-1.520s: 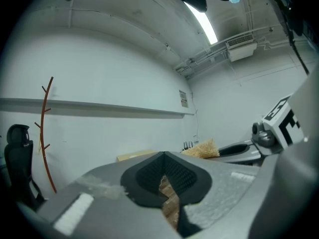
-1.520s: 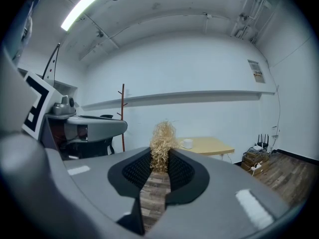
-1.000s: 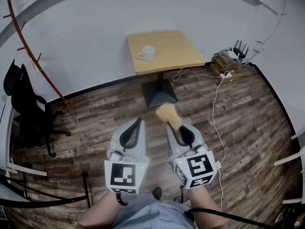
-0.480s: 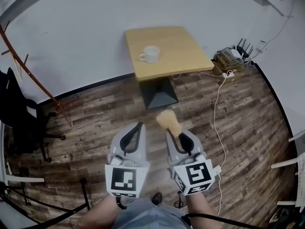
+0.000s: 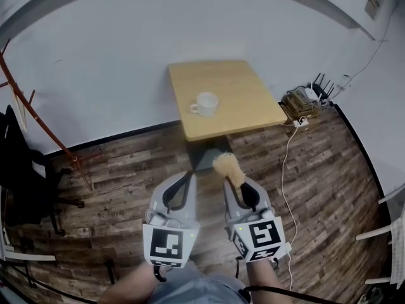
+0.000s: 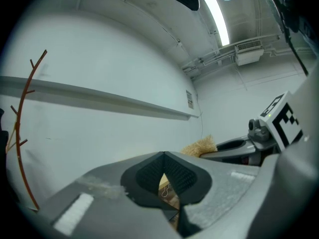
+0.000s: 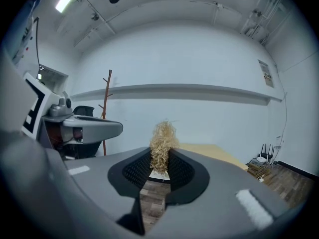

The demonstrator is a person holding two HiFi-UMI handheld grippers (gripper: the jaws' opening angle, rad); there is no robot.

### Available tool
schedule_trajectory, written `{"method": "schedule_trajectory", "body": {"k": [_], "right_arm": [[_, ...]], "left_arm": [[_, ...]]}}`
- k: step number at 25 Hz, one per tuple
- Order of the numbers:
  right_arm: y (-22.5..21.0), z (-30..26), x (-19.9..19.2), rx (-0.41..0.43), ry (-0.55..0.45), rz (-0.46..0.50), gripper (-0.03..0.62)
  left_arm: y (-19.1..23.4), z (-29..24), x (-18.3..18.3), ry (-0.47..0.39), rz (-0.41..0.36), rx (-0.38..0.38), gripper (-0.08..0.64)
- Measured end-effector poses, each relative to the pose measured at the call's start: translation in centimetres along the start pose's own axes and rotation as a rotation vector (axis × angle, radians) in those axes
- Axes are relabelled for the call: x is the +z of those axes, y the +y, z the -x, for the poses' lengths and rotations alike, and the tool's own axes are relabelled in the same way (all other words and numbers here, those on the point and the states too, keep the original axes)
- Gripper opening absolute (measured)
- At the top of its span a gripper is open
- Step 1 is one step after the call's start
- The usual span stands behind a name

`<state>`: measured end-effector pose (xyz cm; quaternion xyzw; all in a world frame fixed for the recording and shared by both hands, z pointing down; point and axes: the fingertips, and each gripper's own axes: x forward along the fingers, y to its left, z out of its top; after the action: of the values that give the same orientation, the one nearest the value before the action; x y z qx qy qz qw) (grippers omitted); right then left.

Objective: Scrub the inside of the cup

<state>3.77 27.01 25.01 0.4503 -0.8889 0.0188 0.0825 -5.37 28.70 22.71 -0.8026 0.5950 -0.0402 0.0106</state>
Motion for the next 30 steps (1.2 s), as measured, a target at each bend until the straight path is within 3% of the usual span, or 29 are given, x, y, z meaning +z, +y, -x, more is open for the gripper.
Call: {"method": "schedule_trajectory", "body": {"k": [11,20,30], "right_arm": [[-2.7,-4.3,2.1,-0.034,-0.027,0.023,0.08],[-6.5,-8.5,0.7,-0.021,0.0,-0.015,0.08],[-13.8,-15.7,-2.0,0.021,0.055,-0.071,0.08]], "left_arm": [[2.4,-4.5,-0.1,-0.004,0.053,-0.013,0.021],[3.8,-10.3,-2.2,0.065,0.073,0.007,0.021],[3.8,-20.5,-5.0,0.147,0.074,0.006,0.021]]}}
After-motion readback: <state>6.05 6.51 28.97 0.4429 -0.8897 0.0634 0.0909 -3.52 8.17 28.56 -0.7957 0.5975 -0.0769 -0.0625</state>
